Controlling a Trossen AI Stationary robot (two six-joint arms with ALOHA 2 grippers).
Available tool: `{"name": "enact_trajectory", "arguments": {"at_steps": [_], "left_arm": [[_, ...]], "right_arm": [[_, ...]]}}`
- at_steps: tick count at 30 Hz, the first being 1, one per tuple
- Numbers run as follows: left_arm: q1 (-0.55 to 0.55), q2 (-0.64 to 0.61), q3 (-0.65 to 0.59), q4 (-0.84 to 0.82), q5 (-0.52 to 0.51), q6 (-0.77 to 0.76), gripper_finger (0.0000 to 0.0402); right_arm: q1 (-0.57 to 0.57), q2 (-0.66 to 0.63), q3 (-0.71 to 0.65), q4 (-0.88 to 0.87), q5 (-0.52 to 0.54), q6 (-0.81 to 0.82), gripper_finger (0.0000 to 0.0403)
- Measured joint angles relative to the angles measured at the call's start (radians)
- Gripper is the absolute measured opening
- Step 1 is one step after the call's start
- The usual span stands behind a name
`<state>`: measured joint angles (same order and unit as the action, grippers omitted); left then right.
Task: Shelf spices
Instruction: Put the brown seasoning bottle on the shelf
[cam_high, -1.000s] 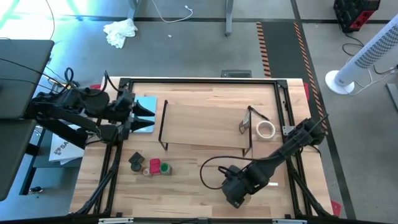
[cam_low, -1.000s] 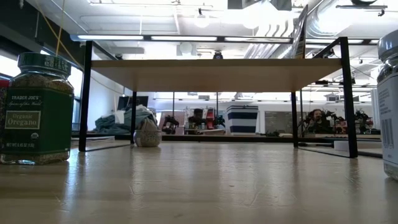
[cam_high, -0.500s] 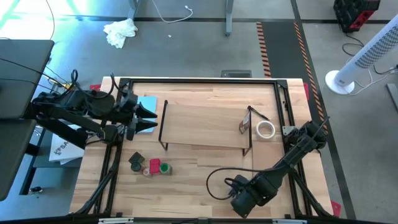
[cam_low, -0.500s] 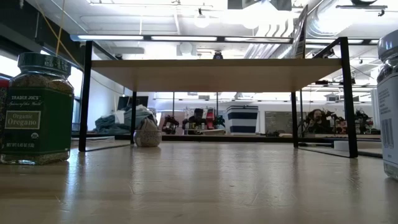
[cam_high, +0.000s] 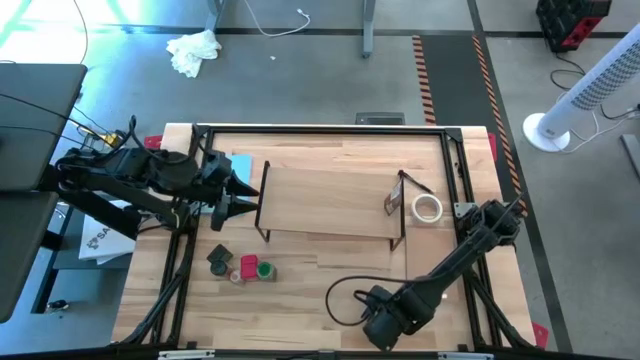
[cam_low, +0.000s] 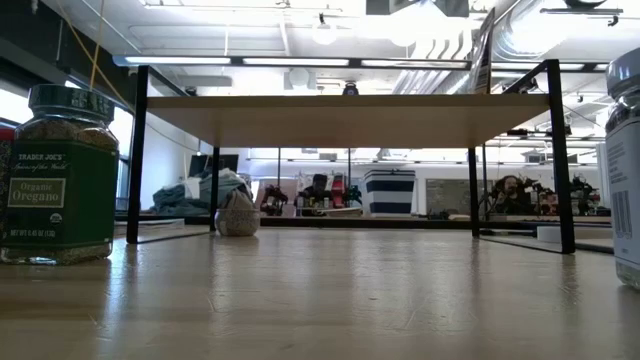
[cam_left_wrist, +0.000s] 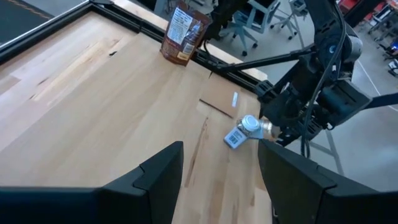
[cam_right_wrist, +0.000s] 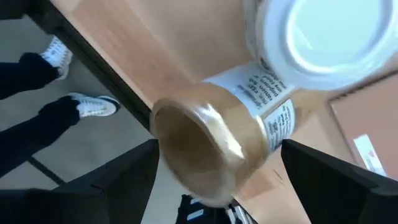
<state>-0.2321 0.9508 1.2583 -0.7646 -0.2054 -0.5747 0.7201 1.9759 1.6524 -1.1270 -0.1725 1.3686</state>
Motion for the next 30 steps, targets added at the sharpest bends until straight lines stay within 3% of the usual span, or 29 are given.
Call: {"name": "enact_trajectory", "arguments": {"at_steps": [19, 22, 30], "left_arm": [[0.001, 0.000, 0.000, -0.002, 0.002, 0.003, 0.0205], [0.001, 0.000, 0.000, -0.002, 0.002, 0.003, 0.0205], [0.001, 0.018, 0.000, -0.060, -0.017, 0.023, 0.0205]], "right_arm": [[0.007, -0.003, 0.001, -0.035, -0.001, 0.048, 0.0333], [0.025, -0.003, 0.001, -0.064, 0.054, 0.194, 0.0333], [0.089, -0.003, 0.001, -0.094, 0.151, 0.782, 0.0333]]}}
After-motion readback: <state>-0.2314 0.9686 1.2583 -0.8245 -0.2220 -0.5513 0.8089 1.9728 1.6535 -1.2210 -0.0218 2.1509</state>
